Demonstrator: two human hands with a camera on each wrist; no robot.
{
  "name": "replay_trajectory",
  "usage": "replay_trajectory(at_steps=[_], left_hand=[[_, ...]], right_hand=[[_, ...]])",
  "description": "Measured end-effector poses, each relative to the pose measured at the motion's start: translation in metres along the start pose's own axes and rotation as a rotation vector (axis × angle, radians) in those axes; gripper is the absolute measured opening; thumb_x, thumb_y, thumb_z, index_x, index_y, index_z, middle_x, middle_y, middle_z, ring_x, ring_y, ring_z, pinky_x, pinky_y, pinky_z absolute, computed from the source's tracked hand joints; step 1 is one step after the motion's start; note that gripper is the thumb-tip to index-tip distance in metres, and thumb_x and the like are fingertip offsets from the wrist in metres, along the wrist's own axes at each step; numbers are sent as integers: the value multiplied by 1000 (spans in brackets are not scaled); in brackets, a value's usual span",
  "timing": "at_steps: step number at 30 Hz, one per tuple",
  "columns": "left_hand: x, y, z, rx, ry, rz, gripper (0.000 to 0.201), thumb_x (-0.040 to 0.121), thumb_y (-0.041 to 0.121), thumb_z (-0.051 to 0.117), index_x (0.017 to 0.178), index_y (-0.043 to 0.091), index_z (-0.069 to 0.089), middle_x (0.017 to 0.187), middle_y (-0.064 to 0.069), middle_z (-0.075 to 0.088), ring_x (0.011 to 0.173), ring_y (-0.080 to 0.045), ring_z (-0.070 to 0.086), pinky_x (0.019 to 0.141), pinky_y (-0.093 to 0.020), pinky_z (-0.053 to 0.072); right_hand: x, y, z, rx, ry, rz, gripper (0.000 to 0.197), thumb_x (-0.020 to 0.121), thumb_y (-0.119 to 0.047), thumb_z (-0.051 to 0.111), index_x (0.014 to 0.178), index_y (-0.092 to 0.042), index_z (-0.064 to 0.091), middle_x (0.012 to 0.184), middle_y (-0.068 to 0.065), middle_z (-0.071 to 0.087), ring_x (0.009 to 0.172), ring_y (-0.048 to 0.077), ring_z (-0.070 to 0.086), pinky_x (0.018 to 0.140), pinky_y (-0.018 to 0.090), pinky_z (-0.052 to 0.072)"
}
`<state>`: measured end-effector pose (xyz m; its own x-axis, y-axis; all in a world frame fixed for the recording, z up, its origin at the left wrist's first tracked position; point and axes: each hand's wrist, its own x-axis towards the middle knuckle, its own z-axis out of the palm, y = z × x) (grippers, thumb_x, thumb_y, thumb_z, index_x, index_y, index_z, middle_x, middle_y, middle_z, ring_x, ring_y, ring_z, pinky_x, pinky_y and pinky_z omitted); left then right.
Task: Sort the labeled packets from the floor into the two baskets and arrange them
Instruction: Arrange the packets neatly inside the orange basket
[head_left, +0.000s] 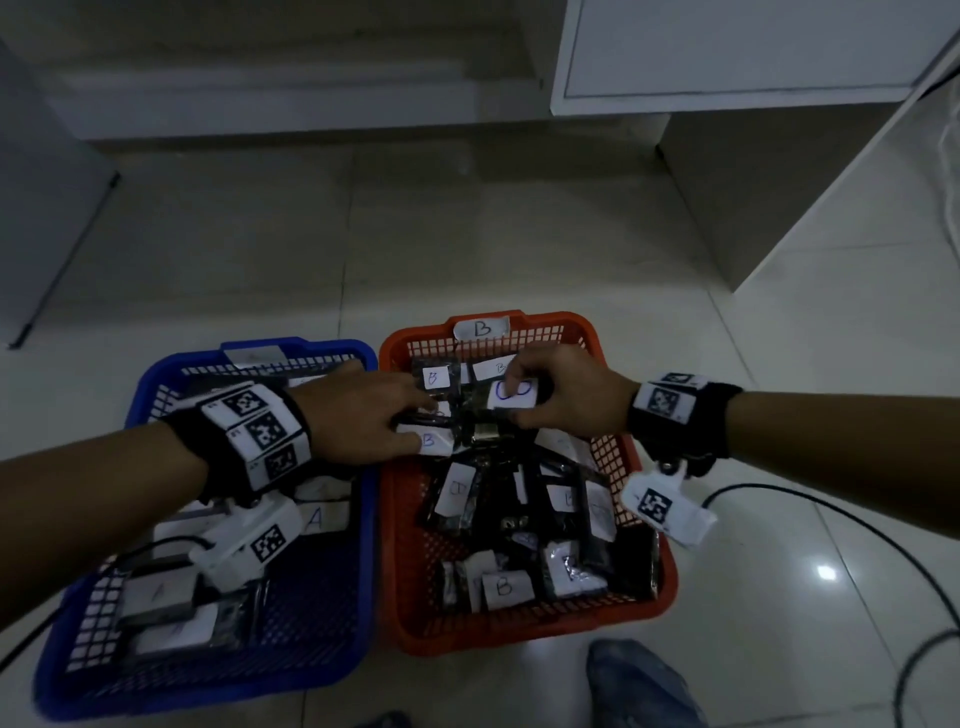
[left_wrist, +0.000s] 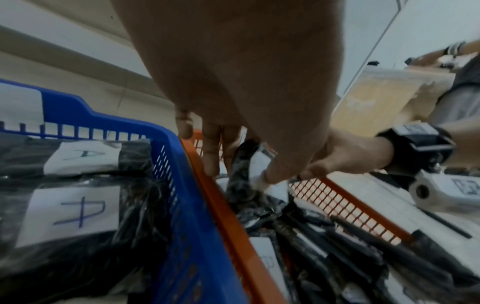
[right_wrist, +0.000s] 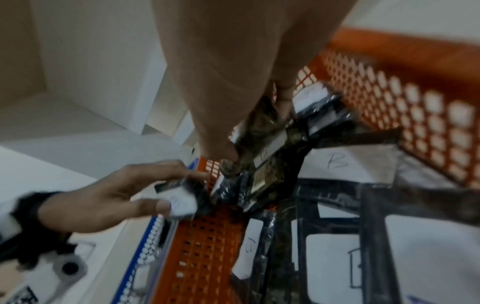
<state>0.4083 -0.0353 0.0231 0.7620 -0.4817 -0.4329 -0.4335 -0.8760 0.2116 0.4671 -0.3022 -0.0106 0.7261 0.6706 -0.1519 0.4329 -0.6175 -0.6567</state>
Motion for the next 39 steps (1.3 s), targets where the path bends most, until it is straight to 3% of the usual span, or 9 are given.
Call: replay_trajectory(at_steps=[4,15,21,24,26,28,30,35,39], left_hand=[[7,-2,11,73,-77,-18,60,83,71,22,124,42,54,117,16,53,107,-4,49,103,-44,24],[7,0,14,4,-47,11,30,99,50,44,124,37,56,112,16,49,95,1,37,101,-40,16],[5,1,9,-11,-37,13,31,99,50,44,118,31,61,110,12,57,92,-2,44,85,-32,12],[1,0,2,-62,-22,8,49,90,66,36,117,34,62,109,15,61,93,1,48,83,-32,14],[-2,1,-7,-170,34,-13,54,87,70,38,122,37,62,109,18,63,94,5,50,94,-33,24],[-3,2,-16,-344,119,-50,40,94,50,55,129,32,61,114,15,64,101,-1,57,101,-36,40],[-1,5,-23,-523,170,-104,36,95,35,61,130,28,61,116,11,65,102,-7,61,92,-32,52],[12,15,-22,-784,230,-109,22,94,29,65,115,31,65,103,13,69,89,1,66,74,-17,50],[16,21,-16,-701,229,-88,34,96,37,60,130,36,55,111,23,61,97,4,62,79,-16,50]], right_hand=[[16,-1,15,-137,-45,-95,27,77,-25,80,100,-18,67,105,-2,62,93,14,55,82,28,46],[21,5,18,-262,-77,-144,46,79,-33,78,118,-15,63,116,2,64,100,17,57,86,33,50],[21,7,20,-365,-50,-151,49,76,-37,80,119,-17,65,118,1,66,107,20,56,94,42,47],[15,5,12,-295,-38,-179,48,77,-39,79,118,-19,63,119,-2,63,106,14,55,93,36,48],[9,2,3,-204,-1,-164,42,83,-36,76,119,-18,63,122,-3,61,106,9,54,92,29,47],[3,-5,-6,-39,33,-155,36,84,-27,76,115,-17,60,120,-3,60,101,3,54,85,19,46],[-3,-15,-9,87,74,-223,39,80,-23,81,111,-18,57,120,-2,58,103,2,55,83,13,45],[-5,-27,-4,87,142,-314,39,76,-29,86,104,-18,61,118,-5,60,108,11,57,92,30,51],[-2,-14,-39,-260,198,-190,39,83,-46,71,111,-22,60,111,-2,67,98,14,60,90,40,52]])
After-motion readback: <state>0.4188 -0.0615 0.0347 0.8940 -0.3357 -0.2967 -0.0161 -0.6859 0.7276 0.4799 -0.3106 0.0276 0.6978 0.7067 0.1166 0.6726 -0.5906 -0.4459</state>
